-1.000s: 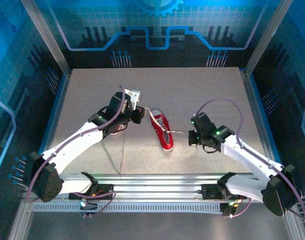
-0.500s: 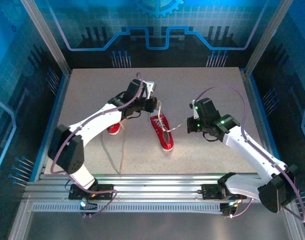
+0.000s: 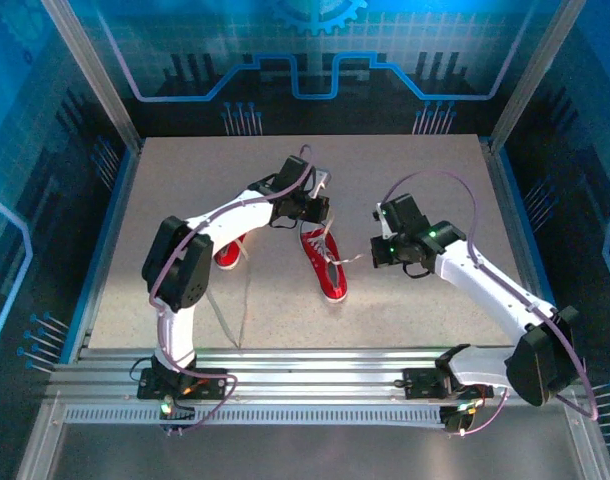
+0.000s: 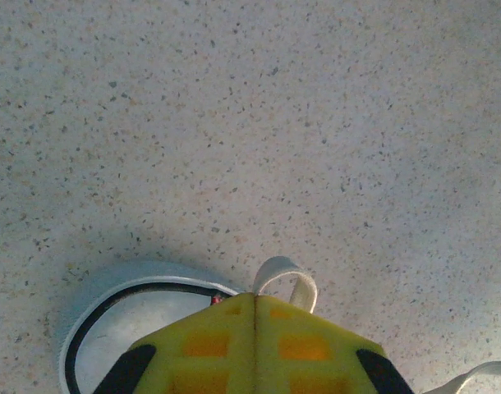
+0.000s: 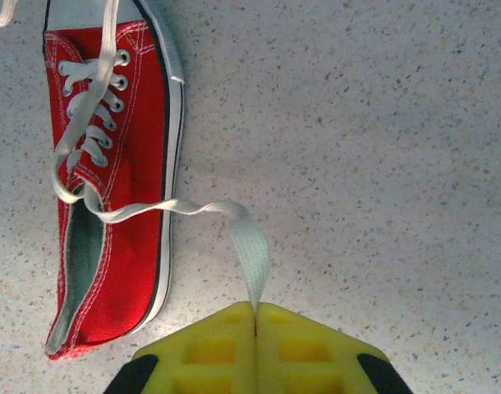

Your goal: Tie the shoes

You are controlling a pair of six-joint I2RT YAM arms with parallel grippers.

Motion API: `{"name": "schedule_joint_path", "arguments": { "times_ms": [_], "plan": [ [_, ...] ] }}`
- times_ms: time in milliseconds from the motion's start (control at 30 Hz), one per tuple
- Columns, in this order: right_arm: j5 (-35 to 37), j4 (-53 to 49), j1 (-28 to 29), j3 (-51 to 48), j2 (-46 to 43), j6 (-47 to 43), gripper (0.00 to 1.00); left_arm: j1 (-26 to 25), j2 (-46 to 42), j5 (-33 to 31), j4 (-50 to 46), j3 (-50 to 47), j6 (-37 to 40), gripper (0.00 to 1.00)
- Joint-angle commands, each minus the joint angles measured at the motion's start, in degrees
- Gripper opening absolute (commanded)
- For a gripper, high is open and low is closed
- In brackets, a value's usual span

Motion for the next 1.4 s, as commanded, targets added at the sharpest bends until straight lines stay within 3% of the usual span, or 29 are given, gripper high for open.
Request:
{"name": "schedule_joint_path", "arguments": {
  "times_ms": [0, 33, 100, 200, 300, 467, 800, 867, 967, 1033, 1233, 1367],
  "plan": [
    [1.6, -1.2, -1.1, 2.5, 1.0, -2.8, 0.0, 0.6, 1.1, 2.2, -2.3, 3.4, 2.7, 0.22],
    [1.8, -1.0, -1.5, 3.0, 1.7, -3.7, 0.0, 0.7, 1.1, 2.1, -2.6, 4.0, 3.2, 0.36],
    [1.9, -0.4, -2.6, 4.9, 3.9, -5.5, 0.0, 1.1, 0.6, 2.1, -3.3, 4.9, 3.7, 0.52],
    [1.5, 0.0, -3.6, 9.7, 8.7, -9.3, 0.0, 2.1, -1.6, 2.4, -3.3, 4.8, 3.6, 0.64],
    [0.3, -0.7, -3.6, 16.5, 15.0, -13.5, 0.0, 3.3, -5.4, 2.5, -2.6, 2.4, 3.4, 0.69],
    [-3.7, -3.8, -1.3, 29.2, 26.1, -20.1, 0.0, 6.4, -14.6, 2.8, 0.4, -6.8, 0.5, 0.7],
    [-15.4, -19.1, 11.0, 58.2, 51.4, -36.7, 0.0, 10.8, -35.1, 0.8, 6.0, -33.3, -6.3, 0.7],
    [-17.3, -21.0, 12.1, 61.3, 54.2, -37.2, 0.05, 11.8, -38.3, 0.1, 6.2, -37.3, -7.2, 0.7],
    [-18.1, -19.8, 12.0, 61.8, 54.4, -35.1, 0.36, 13.2, -41.7, -0.4, 5.7, -41.4, -7.4, 0.7],
    [-18.4, -18.0, 11.4, 60.8, 52.3, -33.2, 0.44, 14.0, -42.5, -0.5, 5.1, -42.6, -6.5, 0.7],
    [-17.3, -14.5, 7.4, 55.1, 44.7, -25.8, 0.44, 14.7, -38.7, 1.1, 3.9, -40.1, -2.4, 0.66],
    [-18.0, -11.1, 5.0, 44.8, 39.3, -23.9, 0.39, 14.5, -31.4, 5.4, 4.4, -35.6, 0.0, 0.63]
  ]
}}
